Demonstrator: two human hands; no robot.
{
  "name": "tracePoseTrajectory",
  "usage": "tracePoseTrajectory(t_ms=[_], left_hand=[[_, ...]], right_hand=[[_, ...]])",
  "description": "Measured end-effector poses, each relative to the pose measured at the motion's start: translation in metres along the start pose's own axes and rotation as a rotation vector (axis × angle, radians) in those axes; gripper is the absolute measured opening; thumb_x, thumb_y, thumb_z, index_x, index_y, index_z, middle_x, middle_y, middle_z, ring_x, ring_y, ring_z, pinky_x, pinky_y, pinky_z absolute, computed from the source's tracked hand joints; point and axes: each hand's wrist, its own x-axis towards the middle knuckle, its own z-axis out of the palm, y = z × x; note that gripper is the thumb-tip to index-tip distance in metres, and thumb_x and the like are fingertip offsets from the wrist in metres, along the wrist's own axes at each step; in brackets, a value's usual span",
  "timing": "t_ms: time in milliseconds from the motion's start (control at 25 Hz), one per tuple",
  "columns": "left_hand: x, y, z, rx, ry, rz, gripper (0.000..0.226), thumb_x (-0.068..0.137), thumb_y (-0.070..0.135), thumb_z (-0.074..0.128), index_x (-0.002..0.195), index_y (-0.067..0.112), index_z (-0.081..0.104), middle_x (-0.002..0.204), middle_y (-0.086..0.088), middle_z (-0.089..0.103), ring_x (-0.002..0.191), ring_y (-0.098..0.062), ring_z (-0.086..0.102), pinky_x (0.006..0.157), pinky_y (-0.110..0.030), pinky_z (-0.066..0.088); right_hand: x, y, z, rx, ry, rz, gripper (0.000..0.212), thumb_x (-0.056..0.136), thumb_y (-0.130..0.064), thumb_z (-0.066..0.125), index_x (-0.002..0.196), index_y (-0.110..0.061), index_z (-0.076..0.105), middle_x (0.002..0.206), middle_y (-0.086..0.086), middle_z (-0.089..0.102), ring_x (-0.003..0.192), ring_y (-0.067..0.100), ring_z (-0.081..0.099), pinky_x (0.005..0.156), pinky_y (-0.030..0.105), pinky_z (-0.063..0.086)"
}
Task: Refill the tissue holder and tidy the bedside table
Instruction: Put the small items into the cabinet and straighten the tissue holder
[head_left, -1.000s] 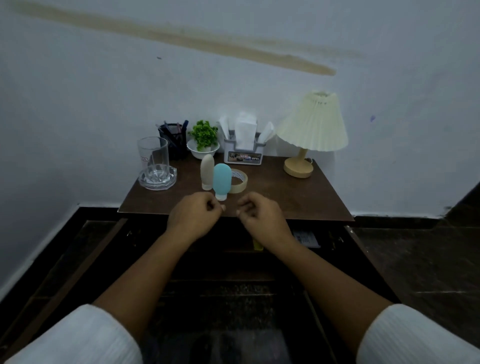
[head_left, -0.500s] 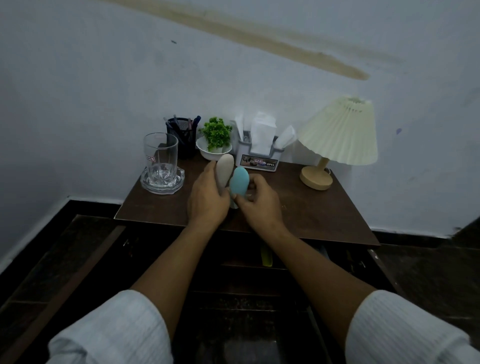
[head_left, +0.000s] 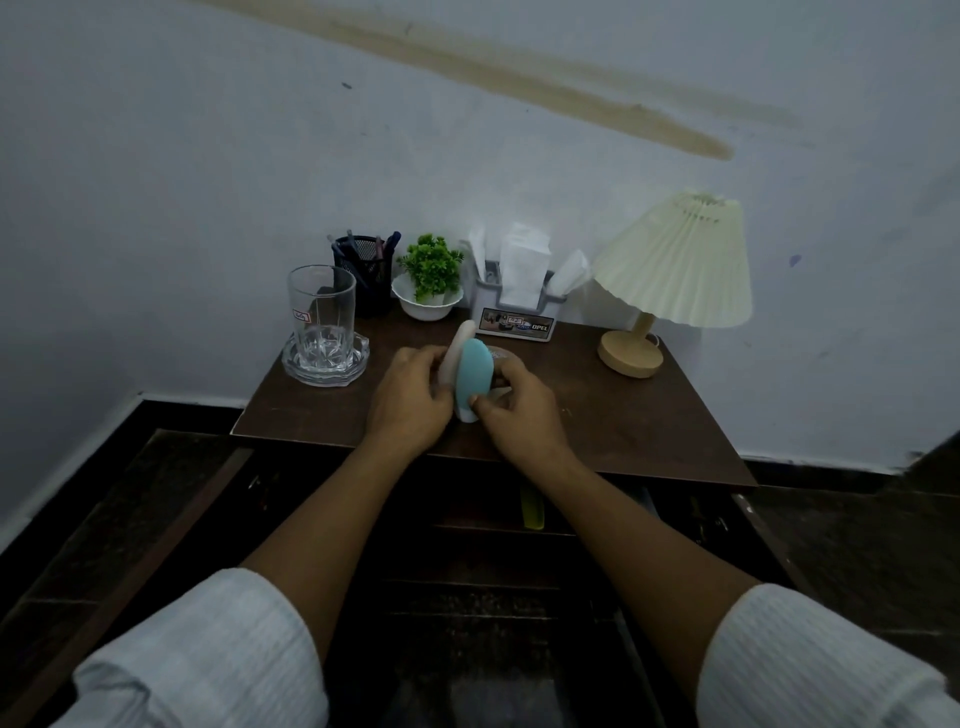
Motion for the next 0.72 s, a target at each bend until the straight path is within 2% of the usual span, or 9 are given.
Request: tracePoseTrajectory(t_ms=[200, 280, 400, 480, 560, 720], left_hand=[[-0.050, 0.007, -0.023, -0.098, -0.063, 0.056, 0.038, 0.084, 0.019, 0.072, 0.121, 0.025, 0.065, 0.110, 0.004, 0.073, 0.095, -0.014, 0.068, 0.084, -0.036, 0.057], [-0.071, 0.007, -0.032, -0.171, -0.100, 0.075, 0.037, 0.080, 0.018, 0.077, 0.115, 0.026, 0.068, 0.106, 0.008, 0.074, 0.095, -0.007, 0.069, 0.084, -0.032, 0.058], [-0.097, -0.003, -0.035, -0.241, -0.195, 0.083, 0.035, 0.074, 0.018, 0.082, 0.106, 0.028, 0.069, 0.099, 0.011, 0.075, 0.095, -0.005, 0.070, 0.085, -0.036, 0.059], [-0.112, -0.011, -0.028, -0.224, -0.293, 0.053, 0.038, 0.072, 0.021, 0.082, 0.108, 0.030, 0.070, 0.101, 0.013, 0.075, 0.096, -0.004, 0.070, 0.087, -0.038, 0.059], [-0.121, -0.015, -0.016, -0.161, -0.367, 0.011, 0.040, 0.073, 0.022, 0.083, 0.110, 0.032, 0.070, 0.102, 0.015, 0.074, 0.096, -0.001, 0.069, 0.088, -0.036, 0.059], [-0.119, -0.024, 0.013, -0.061, -0.430, -0.049, 0.040, 0.077, 0.020, 0.081, 0.115, 0.026, 0.069, 0.104, 0.011, 0.072, 0.097, -0.008, 0.068, 0.084, -0.035, 0.058]], right_hand=[[-0.043, -0.003, -0.014, 0.074, -0.109, -0.019, 0.046, 0.086, -0.019, 0.073, 0.130, -0.021, 0.063, 0.104, -0.001, 0.071, 0.086, 0.019, 0.067, 0.078, 0.043, 0.059], [-0.060, 0.002, -0.022, 0.150, -0.149, -0.006, 0.048, 0.083, -0.021, 0.077, 0.129, -0.020, 0.064, 0.107, 0.000, 0.072, 0.091, 0.020, 0.069, 0.081, 0.045, 0.060], [-0.083, 0.018, -0.034, 0.257, -0.260, 0.056, 0.046, 0.082, -0.011, 0.080, 0.126, -0.013, 0.066, 0.111, 0.004, 0.073, 0.096, 0.017, 0.071, 0.083, 0.040, 0.059], [-0.098, 0.031, -0.036, 0.239, -0.329, 0.105, 0.043, 0.079, -0.013, 0.082, 0.120, -0.015, 0.069, 0.110, 0.004, 0.075, 0.098, 0.020, 0.072, 0.087, 0.045, 0.060], [-0.109, 0.045, -0.031, 0.160, -0.365, 0.139, 0.040, 0.075, -0.023, 0.083, 0.113, -0.022, 0.071, 0.105, 0.001, 0.075, 0.096, 0.023, 0.072, 0.087, 0.053, 0.059], [-0.117, 0.068, -0.024, 0.055, -0.332, 0.229, 0.042, 0.078, -0.022, 0.083, 0.118, -0.022, 0.068, 0.102, -0.001, 0.073, 0.089, 0.018, 0.070, 0.081, 0.052, 0.060]])
